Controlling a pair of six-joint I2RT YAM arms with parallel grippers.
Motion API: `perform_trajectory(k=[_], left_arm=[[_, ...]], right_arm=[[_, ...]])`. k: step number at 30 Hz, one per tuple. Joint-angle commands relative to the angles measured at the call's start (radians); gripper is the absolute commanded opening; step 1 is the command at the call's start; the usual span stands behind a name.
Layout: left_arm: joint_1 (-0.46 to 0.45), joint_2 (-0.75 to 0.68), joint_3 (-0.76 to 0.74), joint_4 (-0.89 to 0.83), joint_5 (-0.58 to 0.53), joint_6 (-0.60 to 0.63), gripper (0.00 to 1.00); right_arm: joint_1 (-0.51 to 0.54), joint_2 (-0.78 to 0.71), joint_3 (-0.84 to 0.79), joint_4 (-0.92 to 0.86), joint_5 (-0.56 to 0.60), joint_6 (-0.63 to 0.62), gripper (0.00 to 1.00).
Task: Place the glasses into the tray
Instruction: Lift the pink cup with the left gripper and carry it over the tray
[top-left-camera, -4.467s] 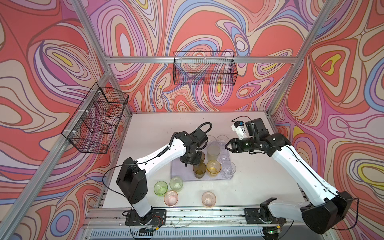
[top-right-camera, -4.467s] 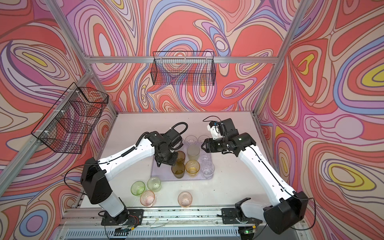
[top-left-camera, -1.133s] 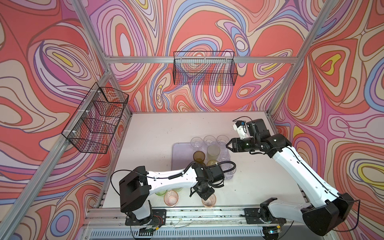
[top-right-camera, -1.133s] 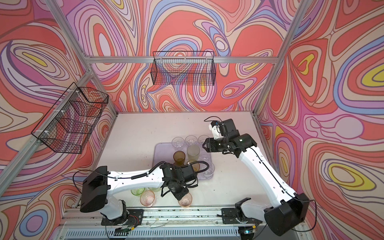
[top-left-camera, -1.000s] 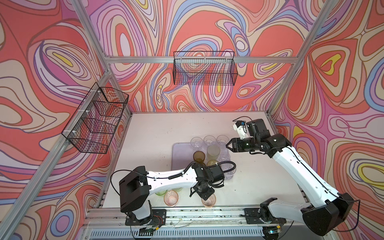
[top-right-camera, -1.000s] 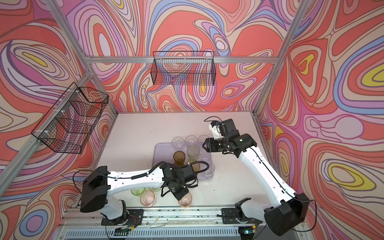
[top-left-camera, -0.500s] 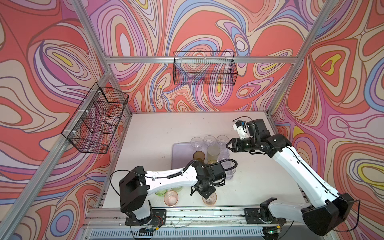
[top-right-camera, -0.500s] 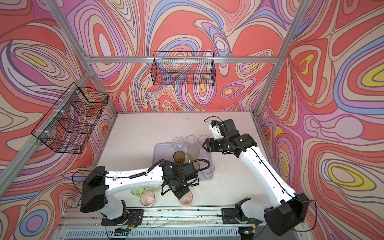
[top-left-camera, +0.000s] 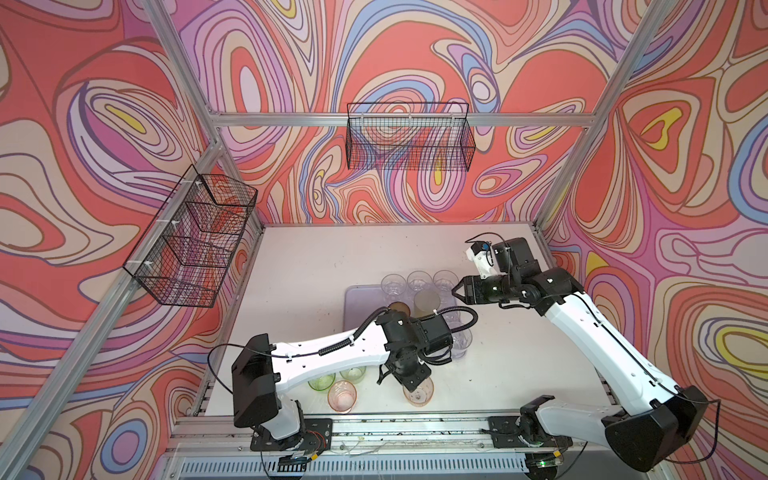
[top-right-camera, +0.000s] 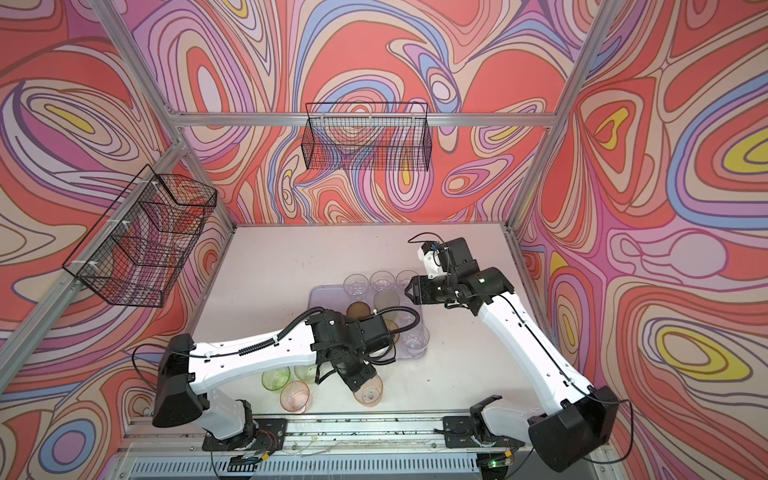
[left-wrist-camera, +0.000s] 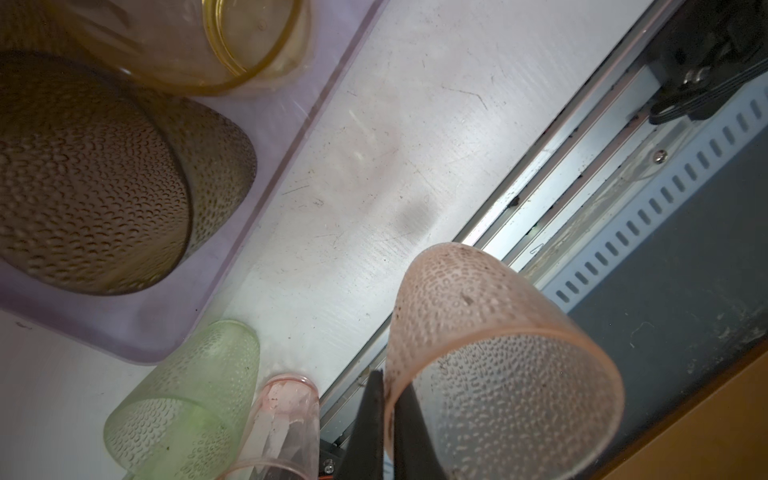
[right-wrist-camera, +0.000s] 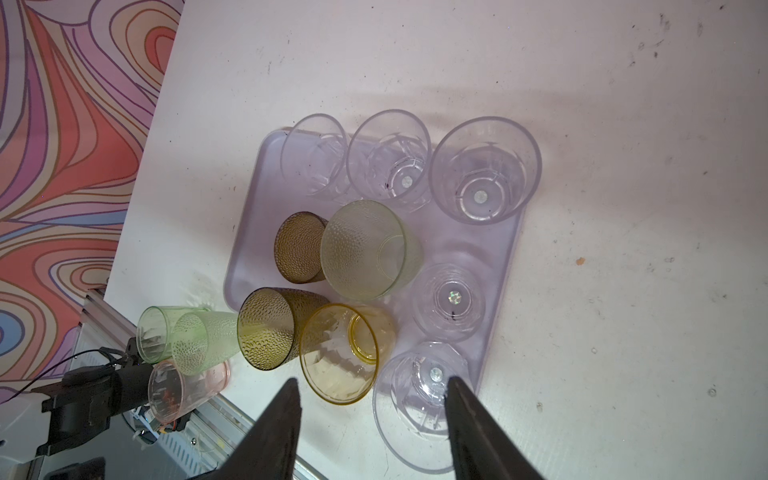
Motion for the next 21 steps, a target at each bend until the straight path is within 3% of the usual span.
perform_trajectory(k=[1, 21], left_arm=[[0.052, -0.054, 0.037, -0.099, -0.008, 0.011, 0.0], [0.386, -0.084, 0.099, -0.249, -0.08, 0.054, 0.0]], right_arm=[[-0.004, -0.011, 0.005, 0.01, 0.002, 0.0, 0.57], [-0.002, -0.012, 0.005, 0.006, -0.001, -0.006, 0.57]])
